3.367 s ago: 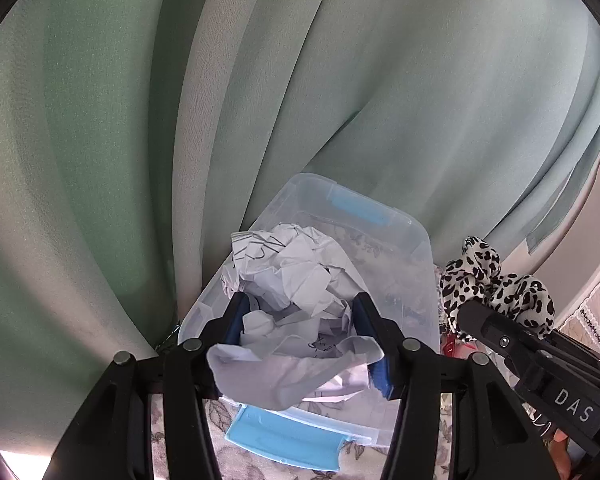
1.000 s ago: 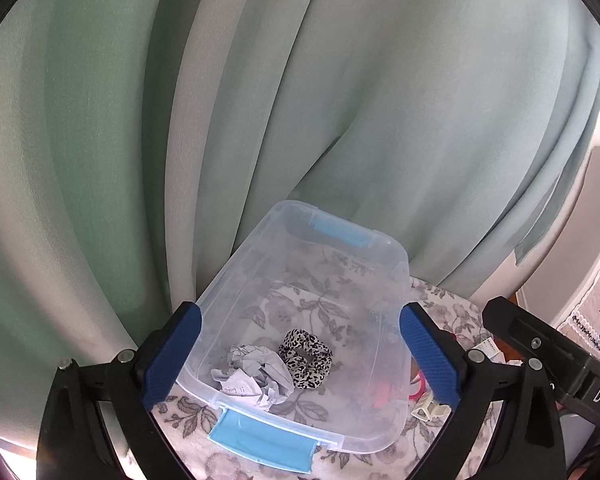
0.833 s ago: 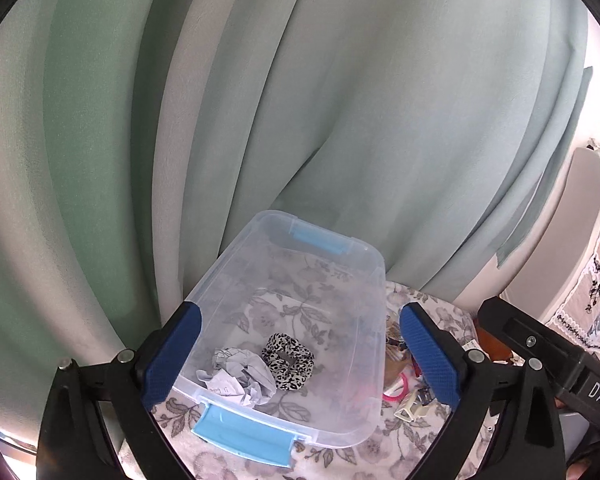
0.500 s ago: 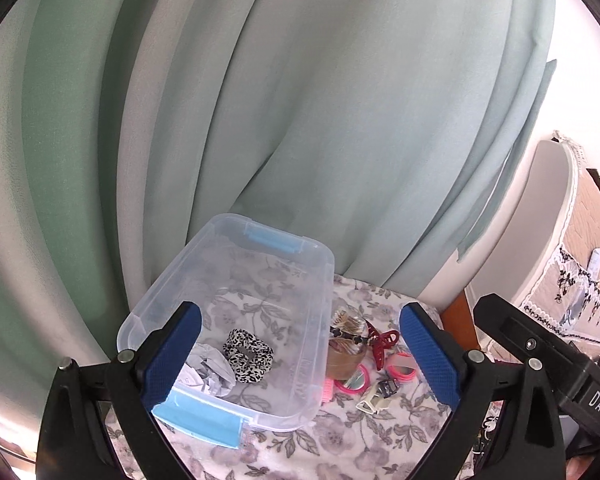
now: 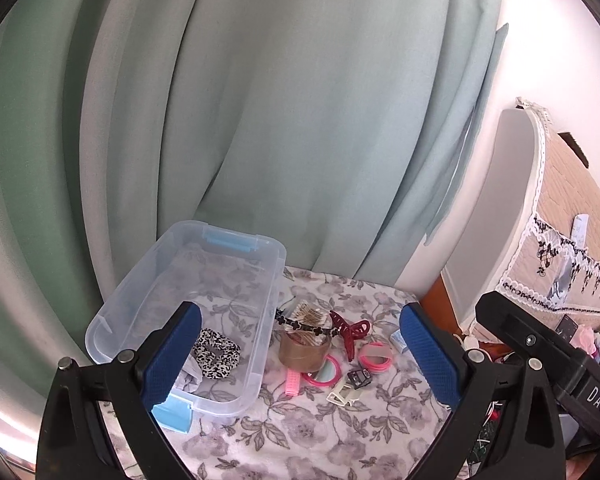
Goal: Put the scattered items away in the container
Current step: 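Move both tools back toward the remaining items beside the box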
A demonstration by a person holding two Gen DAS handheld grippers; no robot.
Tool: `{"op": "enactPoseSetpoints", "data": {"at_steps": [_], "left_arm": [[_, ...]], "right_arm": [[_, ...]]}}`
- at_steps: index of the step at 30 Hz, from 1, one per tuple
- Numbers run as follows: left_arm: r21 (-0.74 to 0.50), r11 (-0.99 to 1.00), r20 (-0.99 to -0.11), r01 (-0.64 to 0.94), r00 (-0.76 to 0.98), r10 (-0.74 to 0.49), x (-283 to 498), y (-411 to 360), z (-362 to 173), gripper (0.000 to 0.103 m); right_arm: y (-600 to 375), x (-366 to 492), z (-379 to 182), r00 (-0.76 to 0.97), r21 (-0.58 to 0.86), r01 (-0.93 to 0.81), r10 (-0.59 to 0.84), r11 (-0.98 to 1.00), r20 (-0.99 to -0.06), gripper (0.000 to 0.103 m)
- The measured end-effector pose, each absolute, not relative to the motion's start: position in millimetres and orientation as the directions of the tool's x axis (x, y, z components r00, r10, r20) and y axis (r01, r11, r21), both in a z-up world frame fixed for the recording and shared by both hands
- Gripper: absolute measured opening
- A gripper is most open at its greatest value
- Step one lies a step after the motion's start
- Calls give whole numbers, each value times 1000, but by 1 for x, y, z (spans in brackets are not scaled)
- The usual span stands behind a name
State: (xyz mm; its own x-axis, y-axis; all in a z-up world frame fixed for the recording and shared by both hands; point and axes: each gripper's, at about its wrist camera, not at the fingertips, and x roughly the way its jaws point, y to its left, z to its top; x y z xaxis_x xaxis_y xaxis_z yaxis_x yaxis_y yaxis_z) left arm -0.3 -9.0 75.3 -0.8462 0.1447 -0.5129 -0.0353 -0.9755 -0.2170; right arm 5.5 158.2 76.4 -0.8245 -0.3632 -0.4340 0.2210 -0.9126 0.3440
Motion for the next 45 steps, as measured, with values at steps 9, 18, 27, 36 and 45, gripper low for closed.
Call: {"op": "enactPoseSetpoints", "data": {"at_steps": [9, 18, 27, 36, 45], "left_arm": [[-201, -977, -536, -76, -826, 174, -7, 22, 72, 100], [-205, -973, -569, -109, -795, 209, -21, 48, 55, 100], [-225, -967, -623, -119, -746, 237, -41, 63, 19, 100], [-256, -956, -656, -146, -700, 282, -58, 70, -15, 100], [-229, -964, -720, -133, -644, 260, -75, 78, -51, 100]], "right_arm": [[200, 10, 66, -834, 370, 169, -332, -914, -441, 103], [230, 2, 46, -827, 386, 118, -305, -915, -472, 103], [246, -9, 19, -812, 358, 49, -246, -932, -530, 103], [257, -25, -14, -782, 367, 31, -251, -930, -570, 103], [262, -38, -46, -733, 340, -12, -223, -940, -643, 103]]}}
